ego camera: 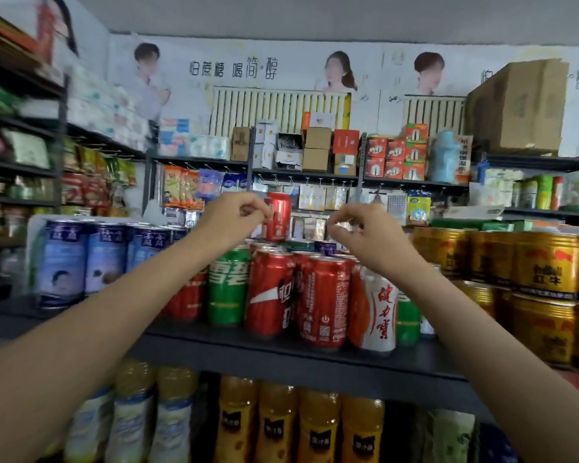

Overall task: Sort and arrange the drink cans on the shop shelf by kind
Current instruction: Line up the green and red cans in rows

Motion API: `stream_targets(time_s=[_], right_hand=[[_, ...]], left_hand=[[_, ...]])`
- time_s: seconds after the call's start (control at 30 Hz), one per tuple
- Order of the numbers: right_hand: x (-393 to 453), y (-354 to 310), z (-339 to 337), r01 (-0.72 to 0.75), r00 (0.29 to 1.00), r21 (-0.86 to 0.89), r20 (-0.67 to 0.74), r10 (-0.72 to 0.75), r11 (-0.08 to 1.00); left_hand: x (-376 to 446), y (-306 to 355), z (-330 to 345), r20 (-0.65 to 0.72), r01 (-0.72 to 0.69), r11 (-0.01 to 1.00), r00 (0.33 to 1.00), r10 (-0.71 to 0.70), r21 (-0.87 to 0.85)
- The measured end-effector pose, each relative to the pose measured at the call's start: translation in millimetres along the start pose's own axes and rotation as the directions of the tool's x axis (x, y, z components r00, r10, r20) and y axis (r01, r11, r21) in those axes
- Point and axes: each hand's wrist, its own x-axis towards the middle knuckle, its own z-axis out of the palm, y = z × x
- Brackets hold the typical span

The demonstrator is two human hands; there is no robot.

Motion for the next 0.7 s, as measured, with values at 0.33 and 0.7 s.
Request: stream_targets(time_s=[0.33,0.7], right_hand=[[44.9,-86.2,88.6,0.086,0.949,-0.057,0.309,-0.064,0.995],[67.4,-126.8,152.3,0.054,0.853,-0.397,0.495,0.164,0.916]], left_hand=[[-9.9,-108.9,-104.0,0.057,0.017,0.932,0.998,-0.04,0.363],[-6.6,-161.3,-109.7,0.437,-0.216,0.968,0.888,0.14,0.129]])
